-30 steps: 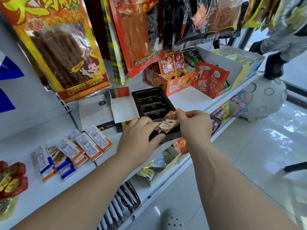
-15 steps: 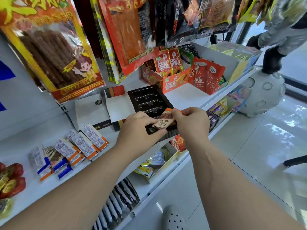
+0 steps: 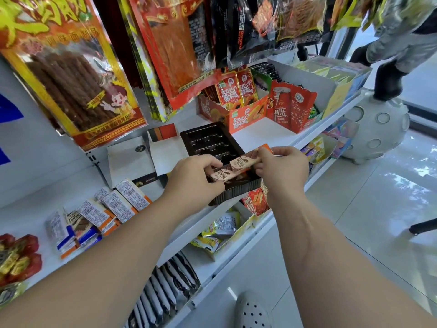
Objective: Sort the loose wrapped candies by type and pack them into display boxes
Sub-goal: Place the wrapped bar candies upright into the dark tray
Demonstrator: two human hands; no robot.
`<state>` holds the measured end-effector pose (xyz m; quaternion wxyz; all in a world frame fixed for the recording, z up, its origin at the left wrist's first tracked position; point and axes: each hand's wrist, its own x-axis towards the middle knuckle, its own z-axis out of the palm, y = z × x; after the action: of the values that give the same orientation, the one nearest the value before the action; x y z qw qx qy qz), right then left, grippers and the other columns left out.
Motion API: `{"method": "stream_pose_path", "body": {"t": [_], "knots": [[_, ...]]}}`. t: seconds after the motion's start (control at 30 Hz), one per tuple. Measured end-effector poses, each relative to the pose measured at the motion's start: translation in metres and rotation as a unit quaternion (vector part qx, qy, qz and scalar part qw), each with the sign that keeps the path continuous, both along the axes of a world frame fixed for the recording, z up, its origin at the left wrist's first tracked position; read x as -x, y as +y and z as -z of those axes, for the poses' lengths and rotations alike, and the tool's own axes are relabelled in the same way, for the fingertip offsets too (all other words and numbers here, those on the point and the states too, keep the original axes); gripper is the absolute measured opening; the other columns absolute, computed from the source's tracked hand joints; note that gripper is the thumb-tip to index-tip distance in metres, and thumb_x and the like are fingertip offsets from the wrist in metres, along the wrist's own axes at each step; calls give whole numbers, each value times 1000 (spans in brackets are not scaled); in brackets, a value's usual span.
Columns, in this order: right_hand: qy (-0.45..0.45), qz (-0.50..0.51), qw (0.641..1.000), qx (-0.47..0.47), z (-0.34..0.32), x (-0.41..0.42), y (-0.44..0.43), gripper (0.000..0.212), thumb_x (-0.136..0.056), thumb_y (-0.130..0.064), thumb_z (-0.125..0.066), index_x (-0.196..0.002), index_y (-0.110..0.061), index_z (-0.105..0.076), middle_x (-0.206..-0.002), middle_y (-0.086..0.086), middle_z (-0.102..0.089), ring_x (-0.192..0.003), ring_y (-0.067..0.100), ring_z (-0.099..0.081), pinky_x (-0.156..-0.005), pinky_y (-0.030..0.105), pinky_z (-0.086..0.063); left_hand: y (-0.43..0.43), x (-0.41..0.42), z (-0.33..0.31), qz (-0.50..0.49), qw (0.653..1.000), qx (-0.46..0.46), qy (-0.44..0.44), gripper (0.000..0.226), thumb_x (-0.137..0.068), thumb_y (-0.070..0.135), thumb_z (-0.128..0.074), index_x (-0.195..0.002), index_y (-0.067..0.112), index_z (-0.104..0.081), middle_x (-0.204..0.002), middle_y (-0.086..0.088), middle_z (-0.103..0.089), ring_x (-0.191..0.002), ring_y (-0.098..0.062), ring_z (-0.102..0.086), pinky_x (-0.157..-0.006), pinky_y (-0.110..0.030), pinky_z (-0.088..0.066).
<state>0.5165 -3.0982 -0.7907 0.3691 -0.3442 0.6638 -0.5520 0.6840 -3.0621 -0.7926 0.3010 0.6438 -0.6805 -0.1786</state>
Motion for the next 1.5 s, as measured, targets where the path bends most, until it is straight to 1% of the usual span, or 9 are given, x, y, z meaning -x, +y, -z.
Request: {"method": "stream_pose_path", "body": {"t": [0.13, 0.27, 0.43, 0.73, 0.87, 0.97, 1.2, 1.4, 1.5], "knots": [[-17, -11, 1000, 3, -3, 8, 1, 13, -73, -22, -73, -82, -16, -65, -58, 2, -68, -61, 25, -71, -63, 51, -61, 1, -9, -5, 19, 999, -42, -21, 21, -77, 21, -74, -94, 33, -74, -94, 17, -65, -71, 2, -53, -57, -14, -36], [1, -47, 999, -13, -2, 7, 4, 17, -72, -24, -75, -84, -23, -64, -66, 5, -70, -61, 24, -72, -66, 52, -61, 5, -13, -5, 58, 996, -46, -44, 11, -83, 24, -71, -89, 32, -76, -104, 16, -59, -80, 1, -52, -71, -21, -40], [111, -85, 990, -17, -1, 7, 5, 20, -65, -34, -78, -78, -25, -67, -79, -6, -68, -79, 18, -68, -71, 41, -58, 20, -12, 7, 36, 998, 16, -58, 28, -77, 39, -79, -101, 26, -75, -112, 11, -54, -95, -9, -52, -85, -28, -45], [275, -168, 946, -39, 11, 2, 8, 21, -71, -38, -83, -63, -26, -68, -62, -7, -63, -60, 15, -59, -53, 23, -36, 28, -9, 19, -9, 998, 62, -33, 40, -72, 30, -85, -107, 17, -73, -105, 6, -63, -88, -10, -55, -84, -35, -53], [334, -133, 933, 0, 9, -5, 7, 13, -76, -42, -73, -80, -29, -74, -91, 1, -64, -81, 22, -62, -66, 32, -49, 37, -11, 10, -5, 998, 54, -26, 45, -74, 35, -82, -114, 19, -69, -112, 6, -60, -95, -11, -55, -88, -31, -50], [333, -166, 926, 59, -3, -23, 16, 12, -81, -39, -69, -86, -29, -74, -96, 0, -60, -89, 21, -60, -75, 36, -52, 57, -30, 2, -16, 998, 55, -39, 35, -81, 35, -77, -113, 23, -69, -115, 9, -58, -96, -9, -55, -86, -26, -48], [304, -321, 889, 121, -18, -89, 50, 11, -83, -33, -71, -77, -24, -71, -75, -11, -66, -71, 7, -59, -60, 24, -42, 128, -125, -4, -145, 977, -5, -157, 34, -83, 33, -73, -116, 26, -68, -120, 7, -58, -114, -21, -50, -102, -38, -41], [341, -478, 808, 46, -9, -129, 73, 35, -85, -41, -72, -117, -26, -67, -106, -6, -64, -91, 12, -59, -76, 27, -47, 155, -164, 4, -188, 963, -34, -189, 46, -85, 28, -70, -130, 22, -61, -133, 0, -54, -117, -27, -45, -100, -42, -42], [350, -484, 801, 38, -5, -138, 78, 50, -79, -47, -76, -125, -31, -61, -116, -2, -58, -96, 15, -59, -77, 27, -43, 149, -167, 7, -173, 962, -50, -206, 50, -90, 36, -63, -138, 29, -52, -144, 4, -47, -126, -25, -38, -105, -42, -38]]}}
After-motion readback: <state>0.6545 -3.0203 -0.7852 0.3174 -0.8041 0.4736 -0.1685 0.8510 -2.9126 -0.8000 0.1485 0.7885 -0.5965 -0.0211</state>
